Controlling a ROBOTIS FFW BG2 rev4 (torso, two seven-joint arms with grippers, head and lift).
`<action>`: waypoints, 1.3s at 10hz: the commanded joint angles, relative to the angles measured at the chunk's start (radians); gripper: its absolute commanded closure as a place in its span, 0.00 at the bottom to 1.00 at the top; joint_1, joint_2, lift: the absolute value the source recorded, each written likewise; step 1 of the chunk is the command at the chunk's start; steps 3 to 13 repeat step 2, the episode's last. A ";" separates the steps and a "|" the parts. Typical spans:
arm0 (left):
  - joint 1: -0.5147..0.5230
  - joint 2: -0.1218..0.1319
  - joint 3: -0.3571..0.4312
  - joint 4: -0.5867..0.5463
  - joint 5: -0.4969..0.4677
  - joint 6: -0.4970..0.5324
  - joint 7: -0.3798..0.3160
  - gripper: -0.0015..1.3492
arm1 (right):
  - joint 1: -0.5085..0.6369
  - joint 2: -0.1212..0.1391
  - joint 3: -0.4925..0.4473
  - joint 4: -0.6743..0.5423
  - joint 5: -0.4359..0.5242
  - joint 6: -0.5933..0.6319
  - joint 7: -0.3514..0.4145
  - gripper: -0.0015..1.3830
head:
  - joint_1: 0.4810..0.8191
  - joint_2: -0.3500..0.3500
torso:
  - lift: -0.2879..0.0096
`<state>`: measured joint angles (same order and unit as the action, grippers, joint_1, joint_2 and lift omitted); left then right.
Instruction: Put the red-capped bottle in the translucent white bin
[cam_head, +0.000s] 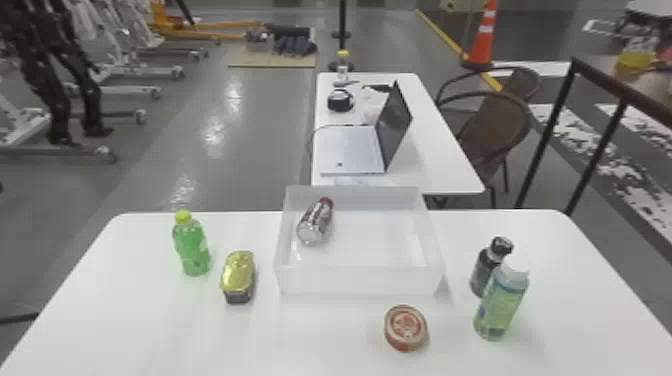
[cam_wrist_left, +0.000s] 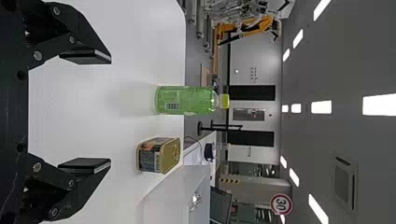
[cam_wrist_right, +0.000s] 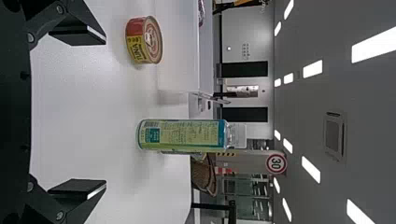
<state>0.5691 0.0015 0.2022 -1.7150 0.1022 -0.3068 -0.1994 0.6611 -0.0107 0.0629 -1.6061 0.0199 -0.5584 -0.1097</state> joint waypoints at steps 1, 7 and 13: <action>0.000 -0.004 -0.003 0.000 0.002 0.000 0.000 0.36 | 0.000 0.000 0.000 0.000 0.000 0.000 -0.001 0.15 | 0.20 0.50 | 0.63; 0.000 -0.004 -0.003 0.000 0.002 -0.002 0.000 0.36 | 0.002 0.000 0.000 0.000 0.000 0.000 -0.001 0.15 | 0.20 0.50 | 0.63; 0.000 -0.004 -0.003 0.000 0.002 -0.002 0.000 0.36 | 0.002 0.000 0.000 0.000 0.000 0.000 -0.001 0.15 | 0.20 0.50 | 0.63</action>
